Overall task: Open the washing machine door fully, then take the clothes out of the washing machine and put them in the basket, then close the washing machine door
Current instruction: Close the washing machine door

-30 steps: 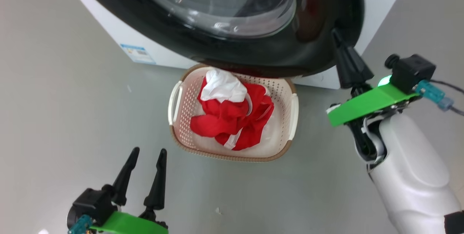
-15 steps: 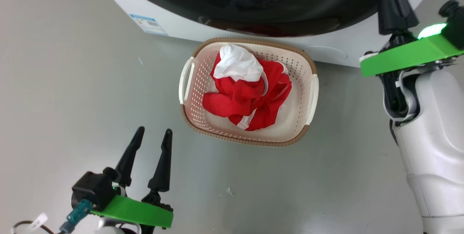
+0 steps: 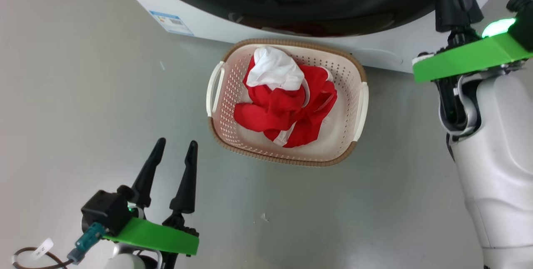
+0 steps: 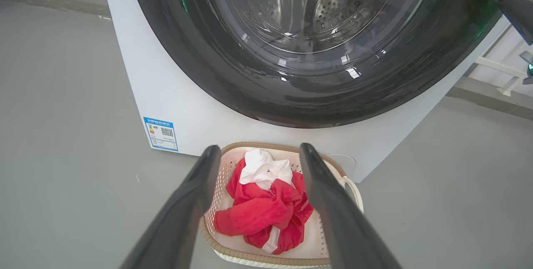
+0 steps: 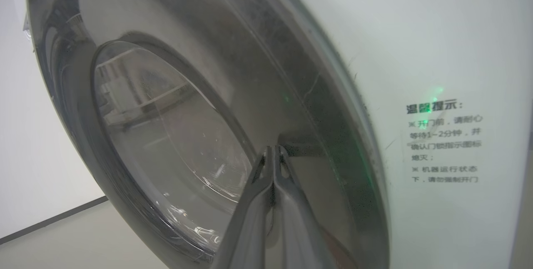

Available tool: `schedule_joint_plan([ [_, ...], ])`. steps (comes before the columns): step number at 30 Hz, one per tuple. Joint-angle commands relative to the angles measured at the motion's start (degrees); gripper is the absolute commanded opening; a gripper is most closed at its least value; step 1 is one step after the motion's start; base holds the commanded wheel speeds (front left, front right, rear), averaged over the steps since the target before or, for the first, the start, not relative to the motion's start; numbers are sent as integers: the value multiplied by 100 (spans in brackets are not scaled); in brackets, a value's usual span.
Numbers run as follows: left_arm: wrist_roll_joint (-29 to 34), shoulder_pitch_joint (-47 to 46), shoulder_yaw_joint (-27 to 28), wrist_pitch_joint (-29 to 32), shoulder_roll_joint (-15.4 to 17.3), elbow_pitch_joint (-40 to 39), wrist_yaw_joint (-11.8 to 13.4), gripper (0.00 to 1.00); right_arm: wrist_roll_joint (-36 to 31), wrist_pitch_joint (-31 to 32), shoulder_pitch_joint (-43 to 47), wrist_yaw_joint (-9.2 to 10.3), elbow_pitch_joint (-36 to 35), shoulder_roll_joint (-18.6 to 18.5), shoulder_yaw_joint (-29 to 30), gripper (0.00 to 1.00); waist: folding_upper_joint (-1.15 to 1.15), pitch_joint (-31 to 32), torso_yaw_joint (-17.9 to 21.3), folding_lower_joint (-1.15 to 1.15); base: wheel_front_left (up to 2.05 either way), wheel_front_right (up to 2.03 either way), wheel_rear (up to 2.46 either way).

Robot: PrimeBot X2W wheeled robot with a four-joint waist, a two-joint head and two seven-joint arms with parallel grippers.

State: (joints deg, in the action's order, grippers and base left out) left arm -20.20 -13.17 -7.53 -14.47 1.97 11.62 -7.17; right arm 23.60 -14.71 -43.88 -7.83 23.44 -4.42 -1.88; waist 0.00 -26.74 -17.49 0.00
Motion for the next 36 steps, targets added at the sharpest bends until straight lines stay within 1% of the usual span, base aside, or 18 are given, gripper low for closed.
schedule_joint_plan([
  [1, -12, 20, 219, -52, 91, -79, -32, 100, -8, -29, 198, 34, -126, 74, -174, 2, 0, 119, 64, 0, 0, 0, 0],
  [3, 17, 63, 257, -52, 91, -43, -32, 100, -5, -29, 411, 34, -120, 70, -282, 23, 0, 223, 115, 0, 0, 0, 0],
  [5, 52, 111, 301, -52, 91, -14, -32, 100, 10, -29, 631, 34, -125, 59, -371, 41, 0, 342, 176, 0, 0, 0, 0],
  [6, 76, 145, 332, -52, 91, 2, -32, 100, 17, -29, 748, 34, -129, 54, -412, 54, 0, 408, 215, 0, 0, 0, 0],
  [7, 103, 181, 367, -52, 91, 16, -32, 100, 21, -29, 863, 34, -141, 47, -453, 100, 0, 474, 256, 0, 0, 0, 0],
  [11, 222, 342, 478, -52, 106, 60, -32, 100, 43, -29, 1331, 34, -237, 39, -439, 100, 0, 747, 423, 0, 0, 0, 0],
  [22, 318, 676, 715, -52, 314, 119, -32, 100, 34, -29, 2536, 34, -555, -52, -402, 100, 0, 1390, 808, 0, 0, 0, 0],
  [28, 322, 826, 809, -52, 358, 108, -32, 100, 32, -29, 3102, 34, -658, -59, -301, 100, 0, 1653, 1008, 0, 0, 0, 0],
  [36, 343, 1045, 953, -52, 371, 66, -32, 100, 13, -29, 3609, 34, -729, -28, -183, 100, 0, 1874, 1279, 0, 0, 0, 0],
])
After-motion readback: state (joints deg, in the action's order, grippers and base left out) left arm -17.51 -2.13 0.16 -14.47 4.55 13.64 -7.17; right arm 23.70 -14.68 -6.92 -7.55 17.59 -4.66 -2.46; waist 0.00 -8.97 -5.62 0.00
